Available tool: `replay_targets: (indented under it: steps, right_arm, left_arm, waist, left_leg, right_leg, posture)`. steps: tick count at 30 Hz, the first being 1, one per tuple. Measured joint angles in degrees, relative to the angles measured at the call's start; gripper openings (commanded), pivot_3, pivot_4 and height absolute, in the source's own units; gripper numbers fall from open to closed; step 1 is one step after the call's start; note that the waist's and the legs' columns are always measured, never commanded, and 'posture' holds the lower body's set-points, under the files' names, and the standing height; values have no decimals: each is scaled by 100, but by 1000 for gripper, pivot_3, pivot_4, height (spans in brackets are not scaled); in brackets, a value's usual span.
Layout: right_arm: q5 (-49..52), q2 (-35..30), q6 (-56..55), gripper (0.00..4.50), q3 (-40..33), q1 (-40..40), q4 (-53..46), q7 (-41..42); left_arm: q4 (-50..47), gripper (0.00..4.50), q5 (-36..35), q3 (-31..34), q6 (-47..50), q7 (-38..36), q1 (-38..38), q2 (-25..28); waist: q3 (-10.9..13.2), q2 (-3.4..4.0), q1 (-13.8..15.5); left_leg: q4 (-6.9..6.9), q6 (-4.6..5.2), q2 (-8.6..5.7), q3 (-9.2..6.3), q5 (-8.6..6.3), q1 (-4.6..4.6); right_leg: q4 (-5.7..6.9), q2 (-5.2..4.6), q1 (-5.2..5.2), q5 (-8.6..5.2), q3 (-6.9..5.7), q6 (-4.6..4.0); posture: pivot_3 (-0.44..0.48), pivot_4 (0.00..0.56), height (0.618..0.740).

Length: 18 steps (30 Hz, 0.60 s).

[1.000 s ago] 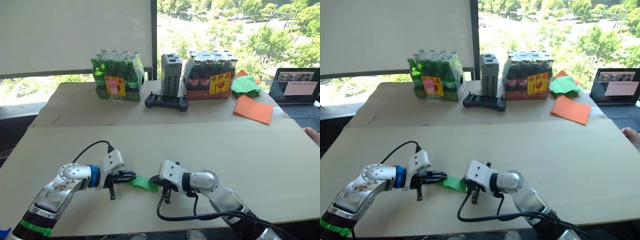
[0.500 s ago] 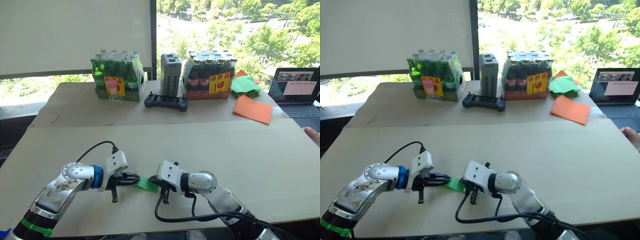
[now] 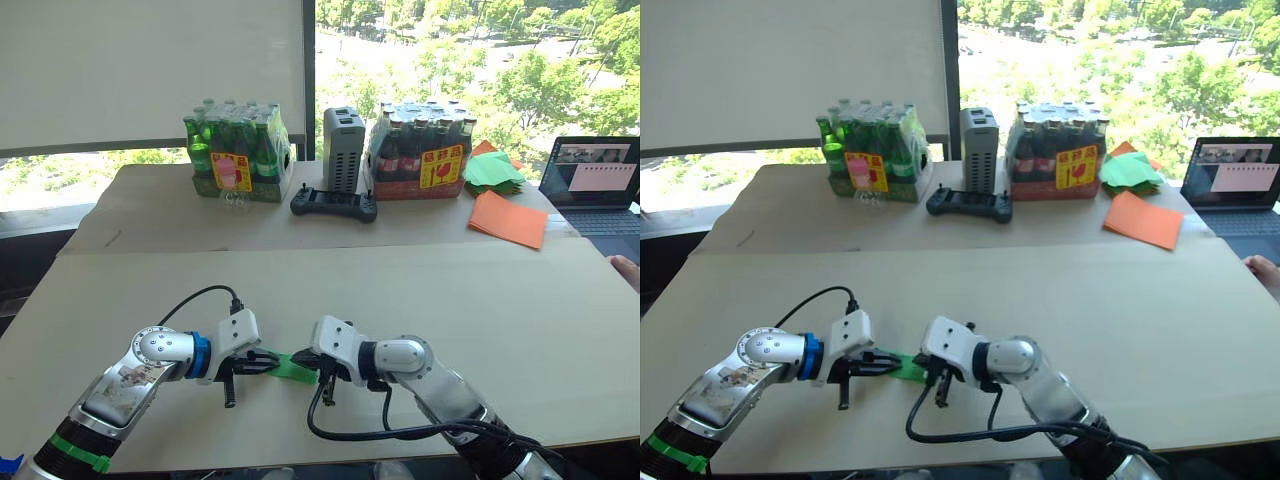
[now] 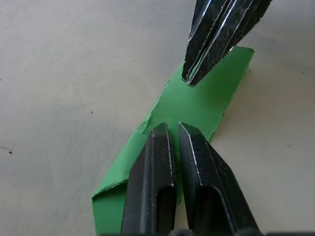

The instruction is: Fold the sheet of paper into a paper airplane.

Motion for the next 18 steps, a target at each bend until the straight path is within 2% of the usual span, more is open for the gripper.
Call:
replay_targets:
  steps: [8, 18]
  right_arm:
    - [-242, 250, -1, 45, 253, -371, 475, -149]
    - [-475, 172, -56, 45, 379, -365, 632, -132]
  left_arm:
    - [36, 336, -45, 4, 40, -24, -37, -12]
    - [211, 336, -83, 3, 129, -188, -190, -17]
  waist:
    - [0, 0, -1]
    - [0, 0, -5]
  left_leg:
    - [0, 0, -1, 0, 0, 0]
    - [0, 0, -1, 0, 0, 1]
  right_leg:
    - [1, 0, -1, 0, 0, 0]
    - [2, 0, 0, 0, -1, 0]
  posture:
    - [0, 150, 675]
    - [0, 150, 675]
